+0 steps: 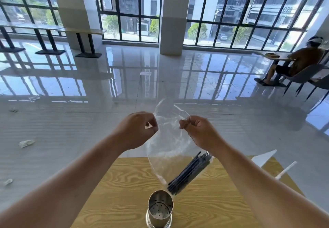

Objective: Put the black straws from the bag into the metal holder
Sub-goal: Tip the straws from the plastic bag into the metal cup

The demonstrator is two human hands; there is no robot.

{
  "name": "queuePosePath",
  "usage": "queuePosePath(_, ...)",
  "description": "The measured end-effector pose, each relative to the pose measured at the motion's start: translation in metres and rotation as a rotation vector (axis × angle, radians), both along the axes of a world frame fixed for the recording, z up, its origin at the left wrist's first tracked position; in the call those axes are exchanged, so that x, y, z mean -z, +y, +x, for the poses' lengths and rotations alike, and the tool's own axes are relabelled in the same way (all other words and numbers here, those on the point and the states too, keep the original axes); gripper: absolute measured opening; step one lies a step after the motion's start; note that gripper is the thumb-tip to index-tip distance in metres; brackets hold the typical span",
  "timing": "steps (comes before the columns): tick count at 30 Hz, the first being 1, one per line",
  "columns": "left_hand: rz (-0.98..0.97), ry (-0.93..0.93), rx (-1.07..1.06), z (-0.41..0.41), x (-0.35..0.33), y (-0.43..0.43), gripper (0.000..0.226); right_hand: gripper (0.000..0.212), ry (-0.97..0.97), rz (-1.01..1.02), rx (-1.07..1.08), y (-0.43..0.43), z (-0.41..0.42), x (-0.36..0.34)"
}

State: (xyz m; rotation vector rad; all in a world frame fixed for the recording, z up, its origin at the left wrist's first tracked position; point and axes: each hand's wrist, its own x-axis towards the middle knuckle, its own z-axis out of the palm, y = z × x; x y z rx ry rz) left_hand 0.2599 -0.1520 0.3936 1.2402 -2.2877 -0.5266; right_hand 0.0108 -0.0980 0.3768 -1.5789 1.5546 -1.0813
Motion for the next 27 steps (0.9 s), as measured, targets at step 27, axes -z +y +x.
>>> queuePosePath(27, 0.373, 0.451, -0.023, -0.036, -0.056, 0.007, 0.024, 0.091, -0.277, 0.302, 0.238, 0.017, -0.035, 0.073)
